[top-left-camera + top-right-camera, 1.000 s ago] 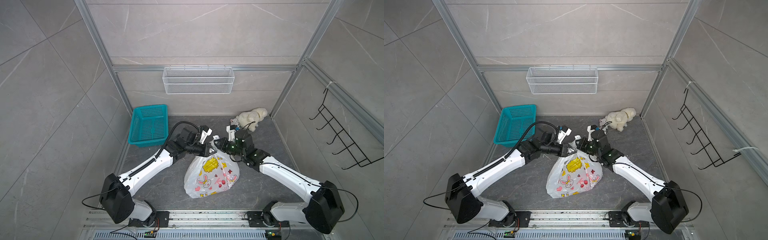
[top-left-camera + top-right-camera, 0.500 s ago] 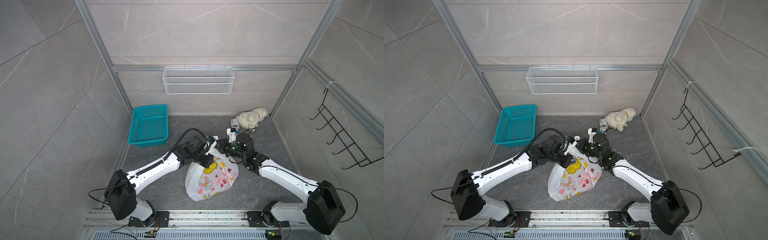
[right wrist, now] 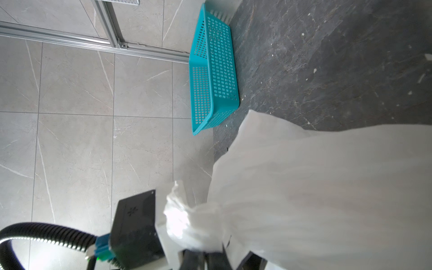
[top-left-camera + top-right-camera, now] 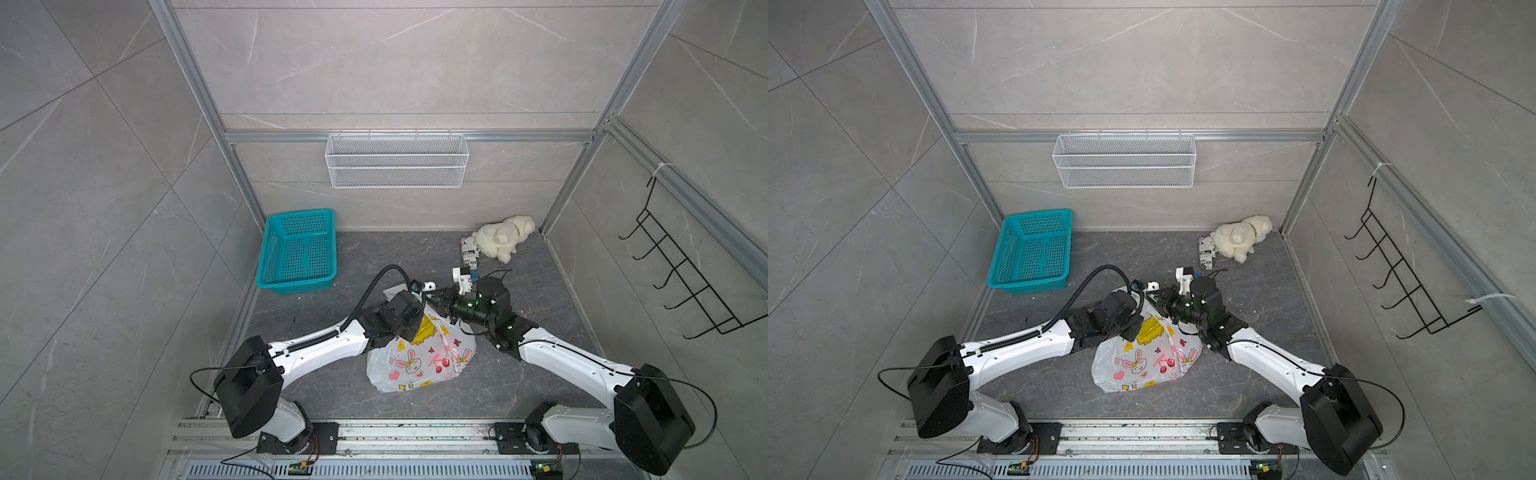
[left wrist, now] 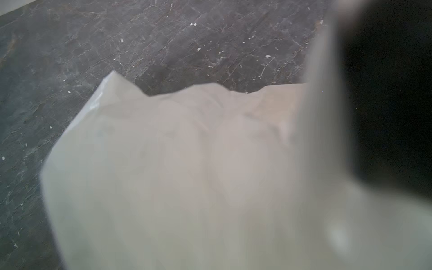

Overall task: Place the peach into a plastic bag & tie a knot
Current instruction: Cross the plastic bag at the center of the board.

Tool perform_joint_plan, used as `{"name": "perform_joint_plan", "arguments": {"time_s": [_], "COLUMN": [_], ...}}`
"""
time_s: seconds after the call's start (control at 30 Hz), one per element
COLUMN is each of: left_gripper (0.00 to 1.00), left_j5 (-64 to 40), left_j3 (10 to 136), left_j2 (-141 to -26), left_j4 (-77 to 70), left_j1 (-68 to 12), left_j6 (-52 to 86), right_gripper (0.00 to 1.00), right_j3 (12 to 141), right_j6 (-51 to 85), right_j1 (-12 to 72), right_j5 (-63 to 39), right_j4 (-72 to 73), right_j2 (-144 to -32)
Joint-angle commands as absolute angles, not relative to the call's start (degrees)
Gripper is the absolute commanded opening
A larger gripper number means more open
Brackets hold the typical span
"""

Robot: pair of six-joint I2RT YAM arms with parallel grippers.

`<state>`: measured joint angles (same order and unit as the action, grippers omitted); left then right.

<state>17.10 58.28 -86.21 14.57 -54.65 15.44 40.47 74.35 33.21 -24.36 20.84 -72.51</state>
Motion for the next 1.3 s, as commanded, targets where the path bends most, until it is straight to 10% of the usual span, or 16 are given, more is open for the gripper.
{"name": "perform_joint_plan", "arguments": {"time_s": [0.0, 0.43, 1.27], "left_gripper": [0.08, 0.24, 0.22], "left_j5": [21.7, 21.3, 12.3], "left_j3": [55.7, 50.2, 44.3], "left_j2": [-86.0, -84.8, -90.7], "left_j4": [7.7, -8.3, -47.6], "left_j1": [-55.0, -54.8, -50.8], "left_j6": [17.7, 29.0, 44.4], "right_gripper": [0.00, 0.00, 0.00], "right_j3": [39.3, 35.0, 29.9], "right_j6": [76.2, 75.5, 74.4], "right_j1": [33.1, 33.8, 36.3], "right_j5": [-26.7, -28.4, -27.9], "right_j4": [25.6, 24.1, 21.7], "right_j2": [-69.7, -67.3, -64.3]}}
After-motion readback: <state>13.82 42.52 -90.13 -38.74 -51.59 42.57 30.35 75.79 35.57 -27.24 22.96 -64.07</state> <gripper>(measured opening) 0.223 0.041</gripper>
